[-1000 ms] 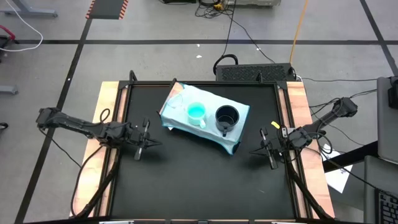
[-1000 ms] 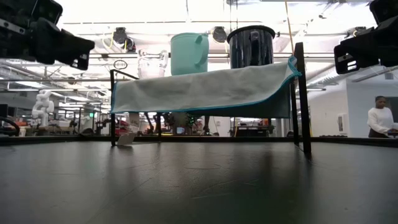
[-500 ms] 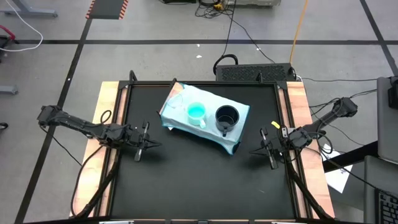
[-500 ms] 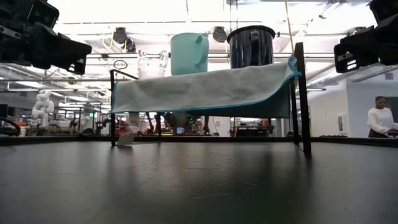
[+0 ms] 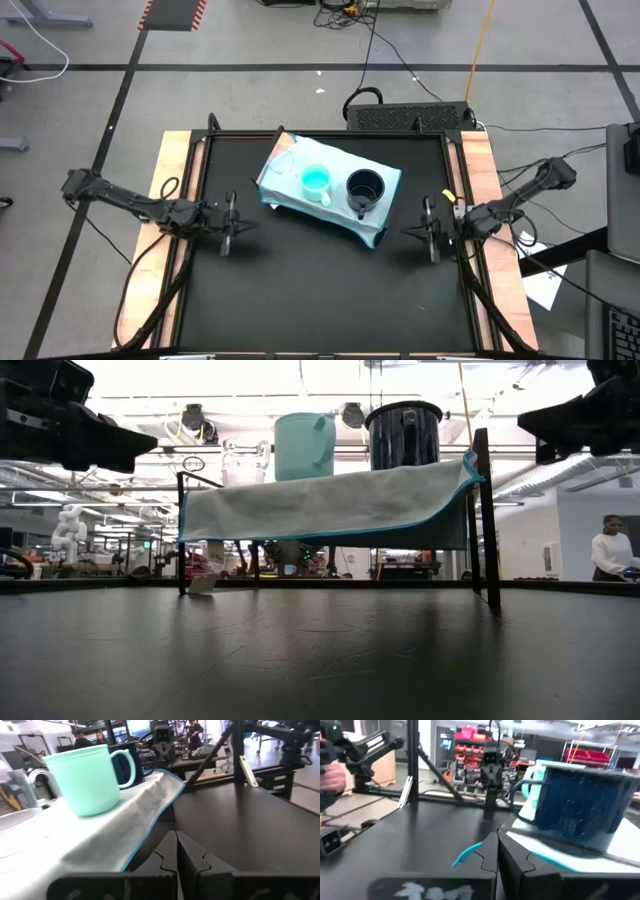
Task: Stack small to large cups/mugs on shelf
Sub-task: Return to Home Position
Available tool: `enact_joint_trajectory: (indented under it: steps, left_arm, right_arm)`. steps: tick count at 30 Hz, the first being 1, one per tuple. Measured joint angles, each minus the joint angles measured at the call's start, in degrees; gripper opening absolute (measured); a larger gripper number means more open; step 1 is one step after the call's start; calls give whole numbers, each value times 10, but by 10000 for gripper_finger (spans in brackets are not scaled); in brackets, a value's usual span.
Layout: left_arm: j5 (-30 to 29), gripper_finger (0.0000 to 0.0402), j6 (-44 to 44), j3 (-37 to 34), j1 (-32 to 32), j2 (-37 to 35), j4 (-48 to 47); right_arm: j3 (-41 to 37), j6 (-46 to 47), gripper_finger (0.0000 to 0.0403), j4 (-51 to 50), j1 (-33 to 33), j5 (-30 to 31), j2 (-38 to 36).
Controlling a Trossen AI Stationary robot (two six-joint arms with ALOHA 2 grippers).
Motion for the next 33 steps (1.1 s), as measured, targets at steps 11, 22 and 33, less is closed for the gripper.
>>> enact_joint_trajectory:
  steps: [11,22,33]
  left_arm:
    - [31,0,-7,0,43,0,-33]
    - [45,0,-12,0,72,0,-36]
    - [67,0,-30,1,95,0,-52]
  right_arm:
    - [0,-12,0,8,-88,-110,-18]
    - [0,45,0,-11,-209,-259,-19]
    - [0,50,0,-16,-246,-322,-19]
